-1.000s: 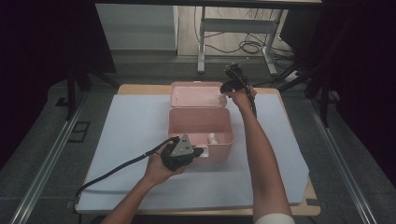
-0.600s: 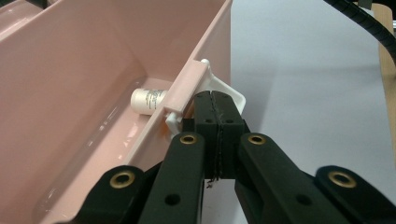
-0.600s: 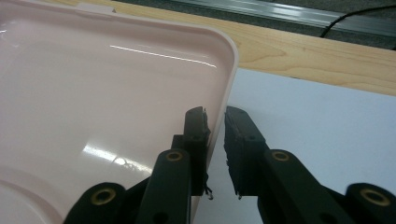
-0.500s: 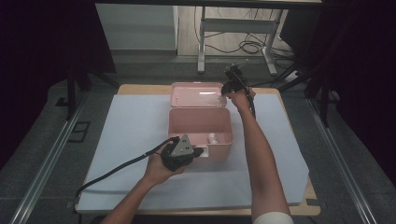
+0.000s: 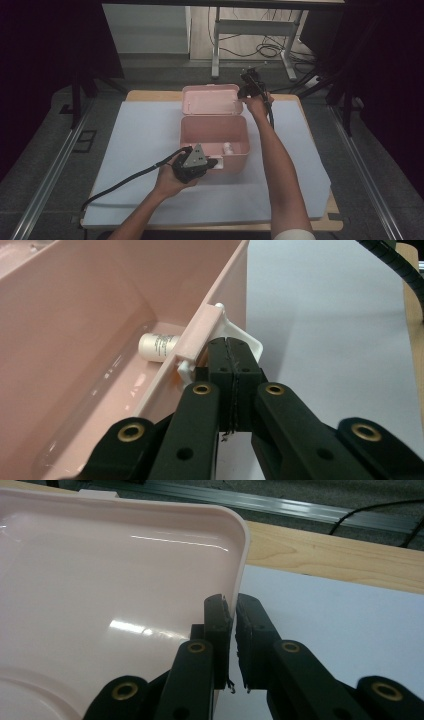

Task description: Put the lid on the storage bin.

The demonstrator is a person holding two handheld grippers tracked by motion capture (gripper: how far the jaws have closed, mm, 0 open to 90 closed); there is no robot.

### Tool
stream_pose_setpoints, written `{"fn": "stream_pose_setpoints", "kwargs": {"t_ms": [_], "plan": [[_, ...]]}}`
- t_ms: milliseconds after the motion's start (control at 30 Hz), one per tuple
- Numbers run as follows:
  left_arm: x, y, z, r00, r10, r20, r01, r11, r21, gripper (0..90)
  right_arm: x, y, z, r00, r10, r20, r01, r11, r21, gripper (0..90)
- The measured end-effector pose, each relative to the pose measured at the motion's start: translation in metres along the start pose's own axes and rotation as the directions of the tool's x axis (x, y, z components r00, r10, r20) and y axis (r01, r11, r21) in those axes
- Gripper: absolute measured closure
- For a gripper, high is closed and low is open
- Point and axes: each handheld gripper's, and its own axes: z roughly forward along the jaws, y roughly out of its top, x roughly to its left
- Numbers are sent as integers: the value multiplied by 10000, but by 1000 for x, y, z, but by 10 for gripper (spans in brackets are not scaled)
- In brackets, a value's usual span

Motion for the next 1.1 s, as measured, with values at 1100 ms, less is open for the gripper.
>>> {"fn": "stream_pose_setpoints", "kwargs": {"t_ms": [1100], "plan": [[1, 1, 0, 10000, -98, 7, 98, 10000, 11, 900, 12, -8, -36, 9970, -499, 598, 619, 9737, -2191, 870]]}}
